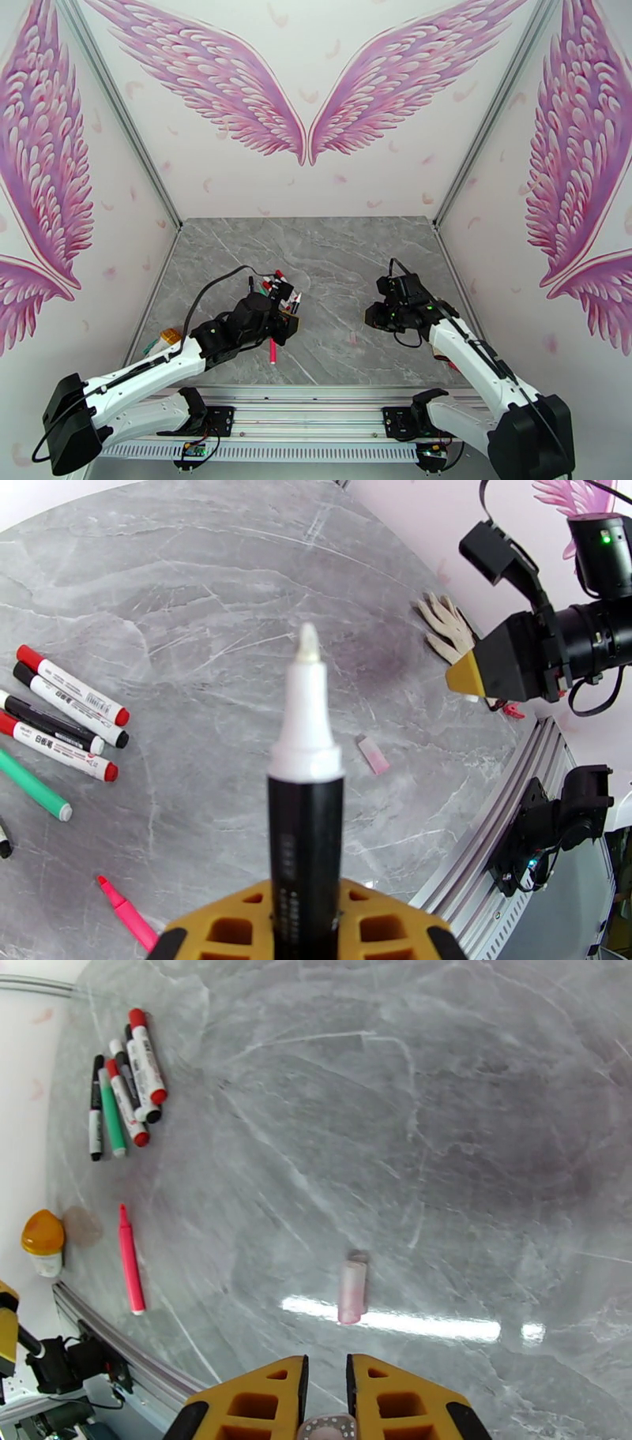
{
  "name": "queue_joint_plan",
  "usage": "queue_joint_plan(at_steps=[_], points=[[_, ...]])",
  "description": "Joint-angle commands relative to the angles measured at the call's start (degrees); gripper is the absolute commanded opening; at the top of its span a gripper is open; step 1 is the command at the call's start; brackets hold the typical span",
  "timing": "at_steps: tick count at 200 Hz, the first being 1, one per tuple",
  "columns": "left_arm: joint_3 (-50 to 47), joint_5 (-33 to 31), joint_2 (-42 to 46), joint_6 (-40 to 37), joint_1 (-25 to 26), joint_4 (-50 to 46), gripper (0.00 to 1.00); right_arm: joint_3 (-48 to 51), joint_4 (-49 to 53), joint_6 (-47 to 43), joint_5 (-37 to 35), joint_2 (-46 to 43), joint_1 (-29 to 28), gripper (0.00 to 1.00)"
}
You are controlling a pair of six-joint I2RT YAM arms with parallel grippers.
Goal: Open the pen caps
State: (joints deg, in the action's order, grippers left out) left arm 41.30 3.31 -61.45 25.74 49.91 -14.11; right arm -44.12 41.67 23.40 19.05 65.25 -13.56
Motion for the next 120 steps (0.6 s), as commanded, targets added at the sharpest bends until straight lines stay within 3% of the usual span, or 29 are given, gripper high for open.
queue_joint_plan(at_steps=[1, 120], points=[[-0.4, -0.9, 1.6, 0.5, -0.4, -1.1, 0.00, -2.1, 1.7, -2.0, -2.7, 2.1, -0.7, 0.07], [0.6, -0.2, -0.8, -0.1, -0.7, -0.9, 0.01, -4.7, -0.8, -2.5, -3.4, 17.5, -4.9, 0.09]])
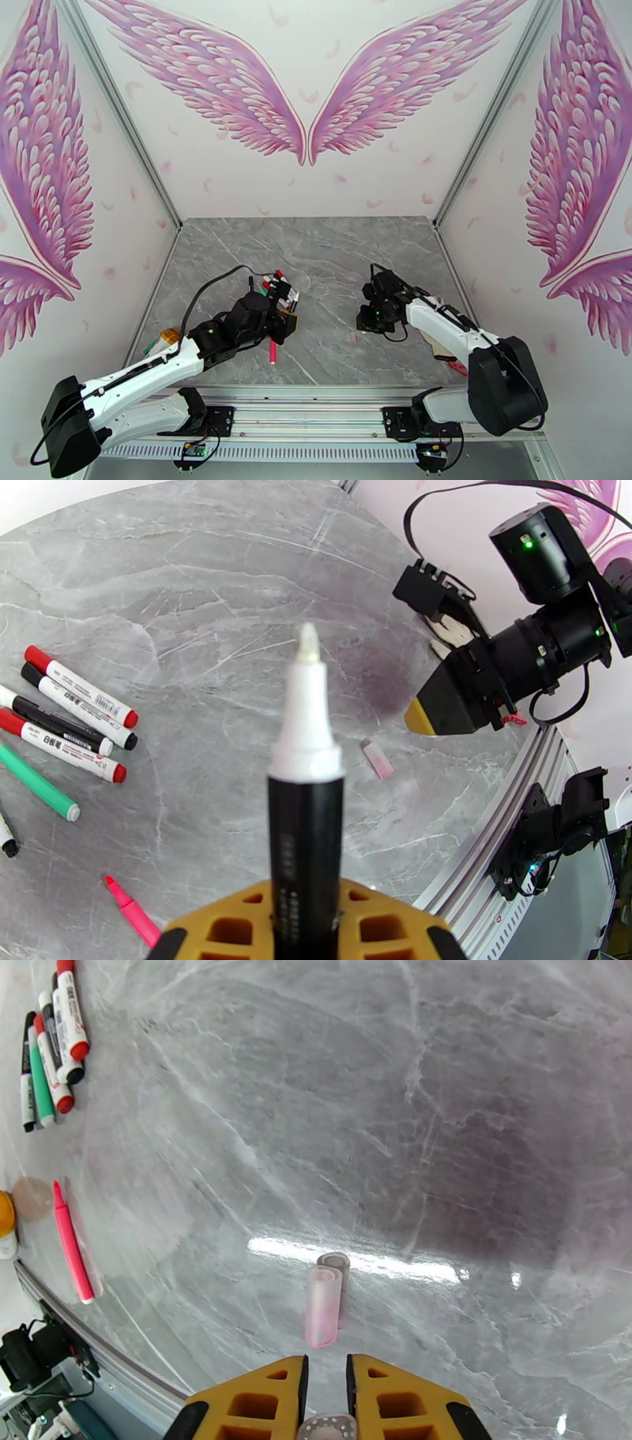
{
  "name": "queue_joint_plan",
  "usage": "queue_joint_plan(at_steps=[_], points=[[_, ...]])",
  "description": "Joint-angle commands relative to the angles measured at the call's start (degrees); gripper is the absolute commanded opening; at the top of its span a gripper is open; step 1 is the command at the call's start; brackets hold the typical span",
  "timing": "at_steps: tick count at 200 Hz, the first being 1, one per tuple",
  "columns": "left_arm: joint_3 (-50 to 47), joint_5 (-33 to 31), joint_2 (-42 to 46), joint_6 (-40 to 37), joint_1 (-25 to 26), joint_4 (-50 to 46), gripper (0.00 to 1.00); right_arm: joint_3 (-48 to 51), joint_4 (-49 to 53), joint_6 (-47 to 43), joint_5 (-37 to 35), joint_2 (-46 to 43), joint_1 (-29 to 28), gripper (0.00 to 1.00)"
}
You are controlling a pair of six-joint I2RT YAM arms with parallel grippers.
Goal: Open the pen caps
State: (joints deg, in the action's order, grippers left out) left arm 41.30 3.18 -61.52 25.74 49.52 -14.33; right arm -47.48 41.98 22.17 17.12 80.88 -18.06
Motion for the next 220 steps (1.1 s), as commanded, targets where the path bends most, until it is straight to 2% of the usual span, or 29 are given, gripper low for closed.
queue_joint_plan(at_steps=[1, 111, 220], points=[[0.6, 0.0, -0.8, -0.1, -0.3, -0.6, 0.01, -1.3, -1.2, -1.3, -1.5, 2.0, -0.5, 0.09], [0.6, 0.9, -2.7, 0.5, -0.3, 0.5, 0.01, -0.6, -3.8, -0.9, -0.4, 8.6, -0.8, 0.13], [0.9, 2.0, -3.7, 1.0, -0.3, 0.7, 0.01, 1.0, -4.7, 0.0, 0.4, 8.1, -1.7, 0.32]])
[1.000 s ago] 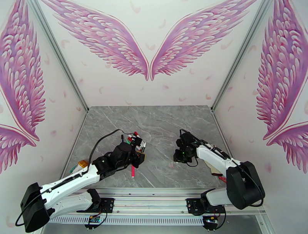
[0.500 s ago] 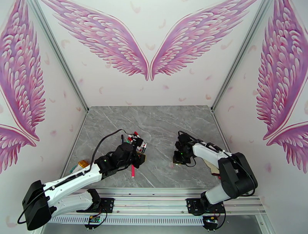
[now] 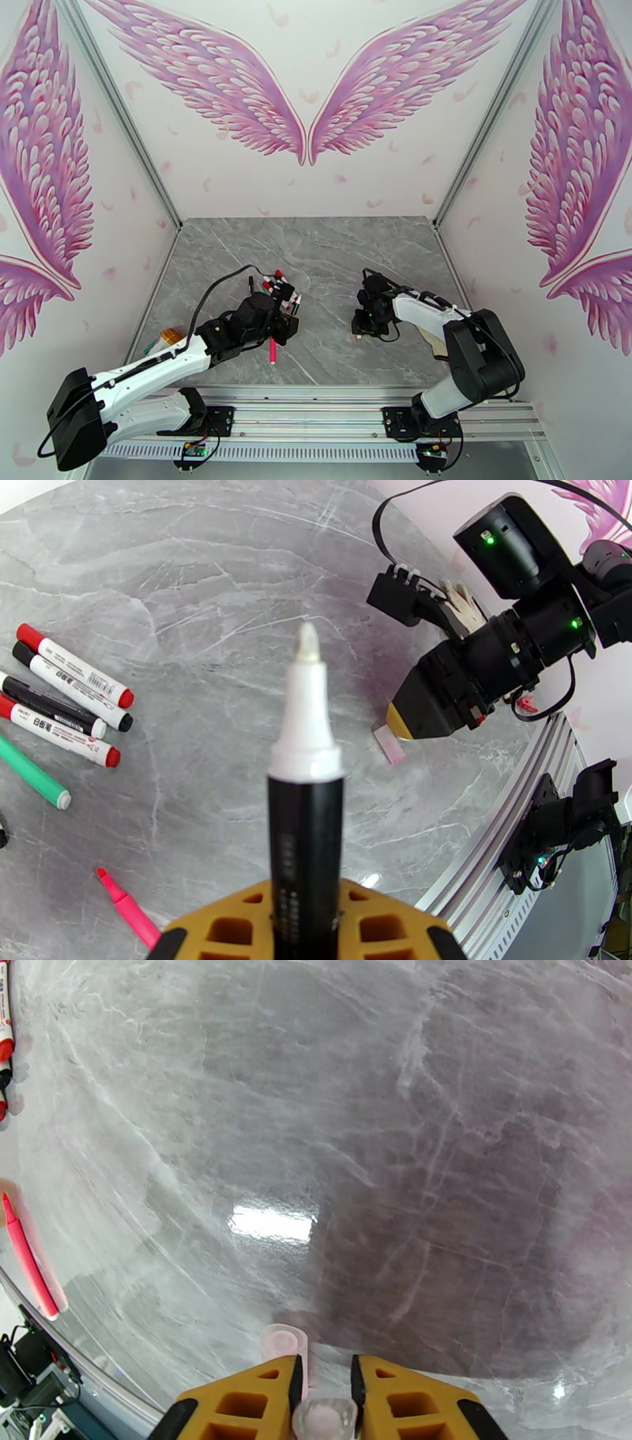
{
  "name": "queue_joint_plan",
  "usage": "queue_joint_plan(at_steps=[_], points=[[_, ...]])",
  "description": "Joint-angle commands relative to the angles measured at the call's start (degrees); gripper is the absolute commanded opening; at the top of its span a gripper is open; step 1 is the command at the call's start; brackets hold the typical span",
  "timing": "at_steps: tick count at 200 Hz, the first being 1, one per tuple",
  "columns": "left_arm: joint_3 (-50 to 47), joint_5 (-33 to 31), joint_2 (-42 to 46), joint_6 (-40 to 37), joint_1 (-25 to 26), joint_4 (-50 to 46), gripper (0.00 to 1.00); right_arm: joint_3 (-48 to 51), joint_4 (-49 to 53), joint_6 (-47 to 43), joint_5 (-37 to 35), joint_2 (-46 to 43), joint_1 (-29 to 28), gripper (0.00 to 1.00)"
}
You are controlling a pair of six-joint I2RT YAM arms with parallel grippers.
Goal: Open the pen caps
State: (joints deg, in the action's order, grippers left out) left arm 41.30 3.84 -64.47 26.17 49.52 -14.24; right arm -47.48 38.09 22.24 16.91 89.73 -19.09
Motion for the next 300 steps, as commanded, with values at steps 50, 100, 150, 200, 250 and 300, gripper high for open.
queue_joint_plan(at_steps=[50, 100, 150, 200, 250, 300], points=[[1.2, 1.6, -1.2, 0.6, -0.3, 0.5, 0.01, 1.2, -0.6, 0.4, 0.7, -2.3, -0.9, 0.32], [0.4, -0.8, -0.5, 2.6, -0.3, 0.1, 0.02, 1.9, -1.4, 1.3, -0.1, -4.8, -1.2, 0.33], [0.4, -5.3, -1.2, 7.6, -0.3, -2.0, 0.02, 6.6, -6.3, 2.6, -0.2, -13.2, -1.4, 0.39], [-0.2, -9.3, -1.7, 12.8, -0.1, -4.5, 0.04, 10.2, -9.3, 3.1, 0.7, -25.0, -1.5, 0.52], [-0.5, -12.4, -3.0, 17.0, 0.0, -6.6, 0.04, 12.4, -11.5, 2.9, 4.4, -35.3, -1.5, 0.81], [-0.6, -13.8, -6.7, 20.2, 0.0, -6.8, 0.05, 13.6, -13.8, 3.7, 7.3, -39.4, -1.5, 0.99]])
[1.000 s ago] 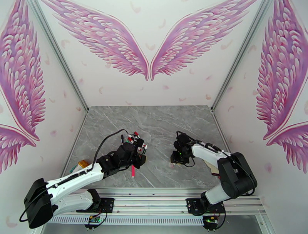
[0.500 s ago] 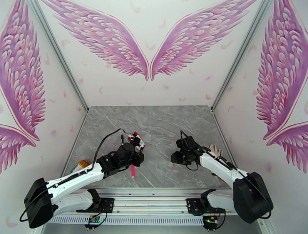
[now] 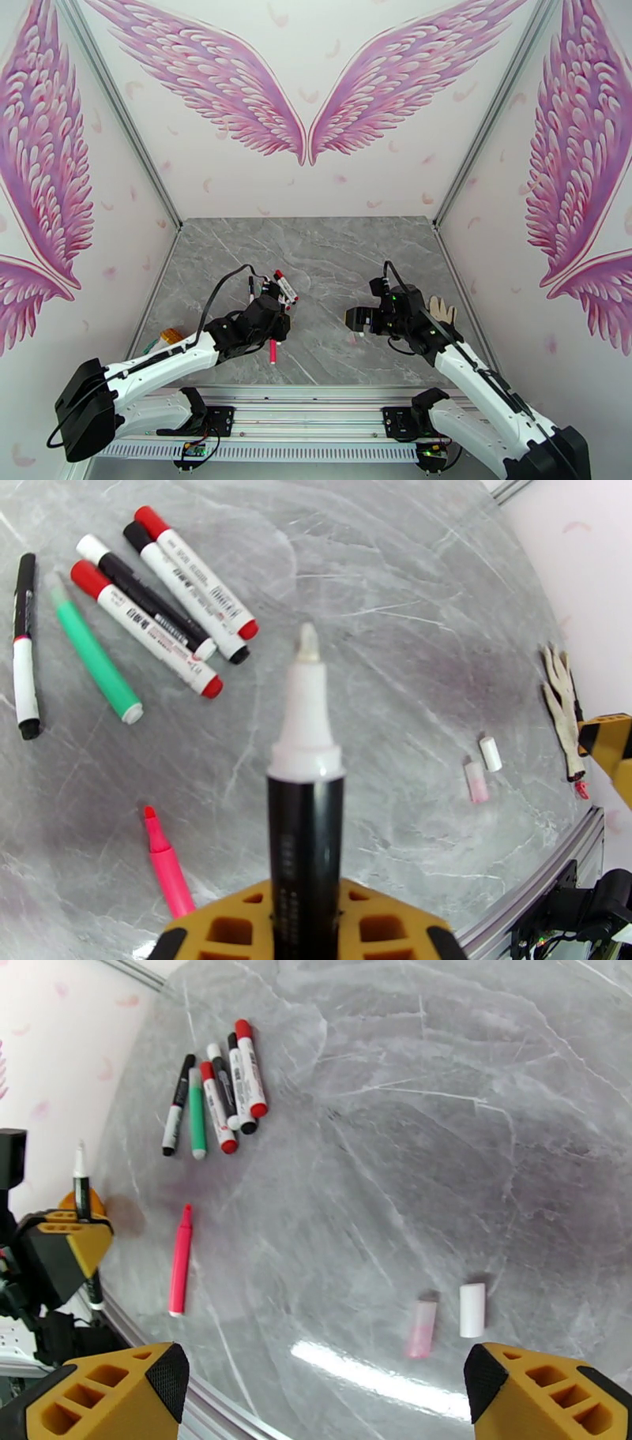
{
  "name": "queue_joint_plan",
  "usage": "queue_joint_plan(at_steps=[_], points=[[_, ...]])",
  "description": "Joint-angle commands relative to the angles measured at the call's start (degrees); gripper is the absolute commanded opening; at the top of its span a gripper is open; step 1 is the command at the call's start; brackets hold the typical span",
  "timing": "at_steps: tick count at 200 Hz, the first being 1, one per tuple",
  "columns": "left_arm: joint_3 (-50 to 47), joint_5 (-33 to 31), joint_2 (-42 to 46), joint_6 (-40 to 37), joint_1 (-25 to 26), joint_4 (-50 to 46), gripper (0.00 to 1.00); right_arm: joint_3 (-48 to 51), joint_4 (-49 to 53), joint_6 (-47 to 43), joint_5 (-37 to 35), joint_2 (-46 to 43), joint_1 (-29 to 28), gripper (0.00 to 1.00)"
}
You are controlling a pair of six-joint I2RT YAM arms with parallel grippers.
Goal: Open the pen caps
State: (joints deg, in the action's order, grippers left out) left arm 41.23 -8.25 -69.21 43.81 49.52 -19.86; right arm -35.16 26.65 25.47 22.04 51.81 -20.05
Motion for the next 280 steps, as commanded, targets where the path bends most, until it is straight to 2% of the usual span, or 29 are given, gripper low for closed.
queue_joint_plan(at_steps=[1, 35, 62, 116, 218, 280], points=[[-0.5, -1.7, -2.0, 2.6, 0.0, -1.2, 0.05, 1.3, -2.4, 0.5, 2.3, -1.5, -0.5, 0.99], [1.0, -2.0, -5.6, 5.5, 0.1, -1.5, 0.05, 1.1, -1.8, 0.4, 1.5, -2.0, -0.6, 0.99], [1.9, -4.6, -7.8, 8.1, 0.4, -3.5, 0.06, 1.0, -1.2, 0.4, 1.3, -2.5, -0.5, 0.99], [3.3, -3.2, -13.0, 7.2, 1.2, -2.1, 0.09, 1.3, -1.0, 0.2, 2.6, -2.5, -0.5, 0.99], [8.3, -5.8, -23.0, 8.9, 2.6, -8.4, 0.12, 1.2, -0.2, -0.5, 3.4, -1.0, -0.5, 0.99], [9.0, -7.3, -24.2, 8.9, 2.9, -10.5, 0.21, 1.8, -0.6, -0.7, 3.2, -0.3, -0.5, 0.99]])
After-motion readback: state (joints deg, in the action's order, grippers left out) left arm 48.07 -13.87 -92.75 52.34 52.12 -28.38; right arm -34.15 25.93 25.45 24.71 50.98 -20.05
